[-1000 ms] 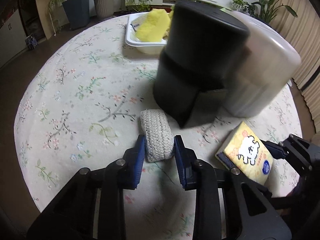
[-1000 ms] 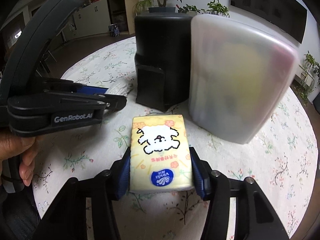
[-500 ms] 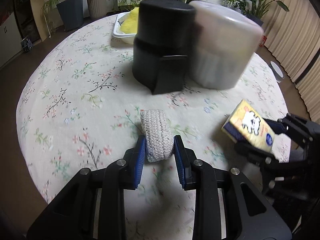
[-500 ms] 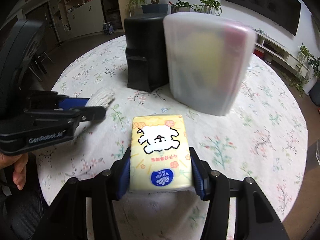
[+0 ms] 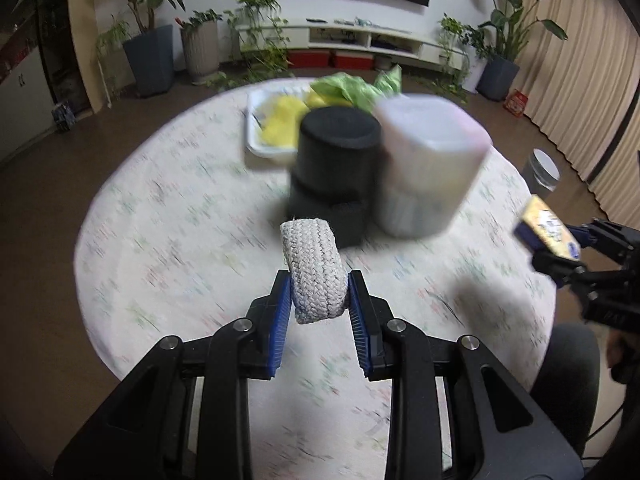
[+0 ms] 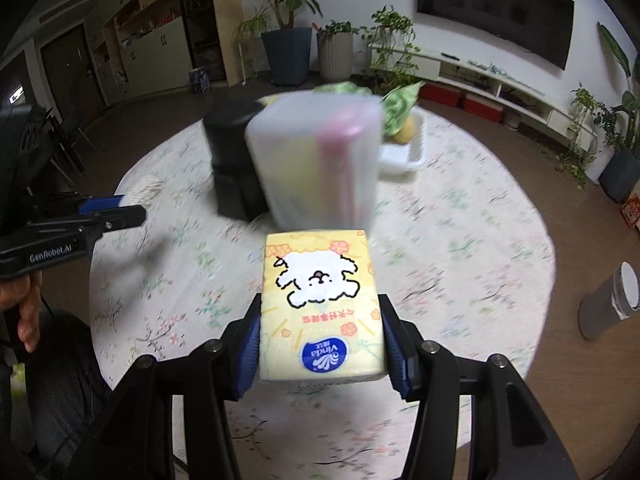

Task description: Organize soft objects

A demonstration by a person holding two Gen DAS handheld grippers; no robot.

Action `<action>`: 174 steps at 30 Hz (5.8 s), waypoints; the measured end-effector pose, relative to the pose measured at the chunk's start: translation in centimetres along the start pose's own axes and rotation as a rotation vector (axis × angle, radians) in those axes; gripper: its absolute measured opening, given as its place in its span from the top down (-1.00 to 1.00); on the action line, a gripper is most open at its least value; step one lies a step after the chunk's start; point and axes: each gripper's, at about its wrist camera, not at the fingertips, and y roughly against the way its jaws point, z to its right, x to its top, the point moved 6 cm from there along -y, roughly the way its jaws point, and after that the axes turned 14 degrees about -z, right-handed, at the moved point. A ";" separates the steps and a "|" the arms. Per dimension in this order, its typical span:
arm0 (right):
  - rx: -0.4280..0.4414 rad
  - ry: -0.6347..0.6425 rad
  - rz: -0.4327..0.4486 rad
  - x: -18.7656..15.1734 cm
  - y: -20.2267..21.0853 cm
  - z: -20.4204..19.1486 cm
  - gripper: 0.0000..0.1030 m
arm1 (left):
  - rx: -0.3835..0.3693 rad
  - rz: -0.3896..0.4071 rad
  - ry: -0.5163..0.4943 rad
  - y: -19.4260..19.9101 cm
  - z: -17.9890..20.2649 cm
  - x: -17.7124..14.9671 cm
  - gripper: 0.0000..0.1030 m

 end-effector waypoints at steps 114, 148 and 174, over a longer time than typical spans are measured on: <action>-0.028 0.295 -0.044 23.3 -12.6 9.1 -0.79 | -0.079 -0.003 -0.286 -11.3 -2.1 22.9 -1.00; -0.063 -0.197 0.254 1.3 2.7 1.8 -1.00 | 0.013 0.239 0.128 3.4 3.9 1.6 -1.00; -0.133 -0.172 0.295 -1.4 5.1 -2.4 -1.00 | 0.135 0.257 0.181 5.3 4.6 -1.6 -1.00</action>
